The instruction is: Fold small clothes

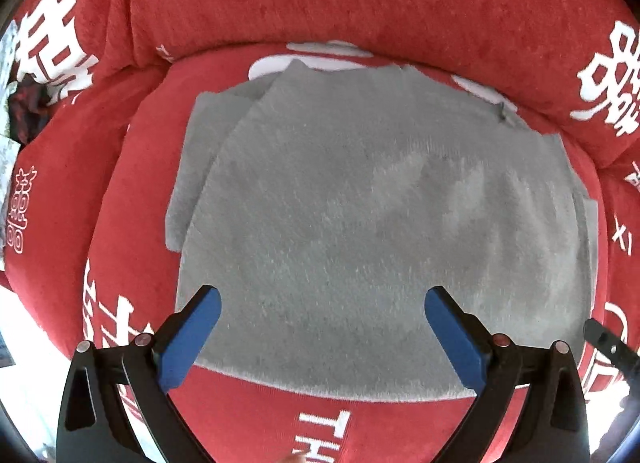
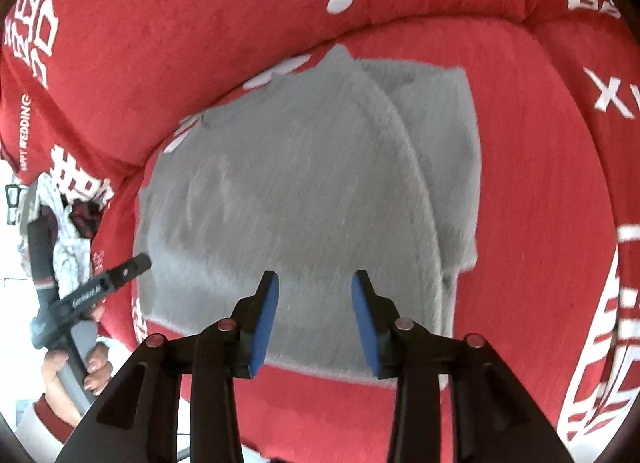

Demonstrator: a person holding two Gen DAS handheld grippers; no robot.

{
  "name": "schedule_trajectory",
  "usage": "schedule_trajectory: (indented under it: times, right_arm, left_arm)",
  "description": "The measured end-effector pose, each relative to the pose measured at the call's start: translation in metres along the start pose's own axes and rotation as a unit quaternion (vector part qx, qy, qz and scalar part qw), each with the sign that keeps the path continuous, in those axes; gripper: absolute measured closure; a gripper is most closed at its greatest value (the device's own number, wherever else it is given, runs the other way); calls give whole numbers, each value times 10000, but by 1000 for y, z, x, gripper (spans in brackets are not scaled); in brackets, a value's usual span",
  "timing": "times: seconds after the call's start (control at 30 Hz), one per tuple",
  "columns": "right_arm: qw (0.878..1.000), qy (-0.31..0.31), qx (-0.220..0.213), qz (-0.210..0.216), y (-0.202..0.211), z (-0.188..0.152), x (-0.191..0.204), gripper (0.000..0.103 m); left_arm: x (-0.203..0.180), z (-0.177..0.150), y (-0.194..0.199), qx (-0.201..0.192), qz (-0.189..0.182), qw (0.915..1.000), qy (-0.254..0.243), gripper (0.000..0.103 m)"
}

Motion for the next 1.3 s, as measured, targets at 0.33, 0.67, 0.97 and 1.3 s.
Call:
schedule_trajectory:
  times: [0.33, 0.67, 0.97, 1.3]
  right_arm:
    - [9998, -81, 193, -56, 1, -35, 16, 54]
    - [9987, -442, 183, -150, -19, -76, 61, 54]
    - [9935, -1083, 332, 68, -62, -127, 130, 52]
    - [9782, -1951, 406, 585, -110, -151, 171, 44]
  left_arm:
    - [-4, -25, 9, 35, -217, 9983, -546, 1]
    - [50, -34, 2, 212, -565, 9965, -574, 1]
    - [127, -24, -5, 271, -687, 9953, -629, 1]
    - [197, -8, -29, 313, -973, 9947, 84, 1]
Point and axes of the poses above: each gripper's, at about its wrist camera, not at the fingertips, and y roughly against the way its jaws point, x to its left, z to its top, the point moved 4 cm from there along -y, roughly the way its jaws point, and after that the axes turned 14 degrees about -x, right-handed, at the moved point
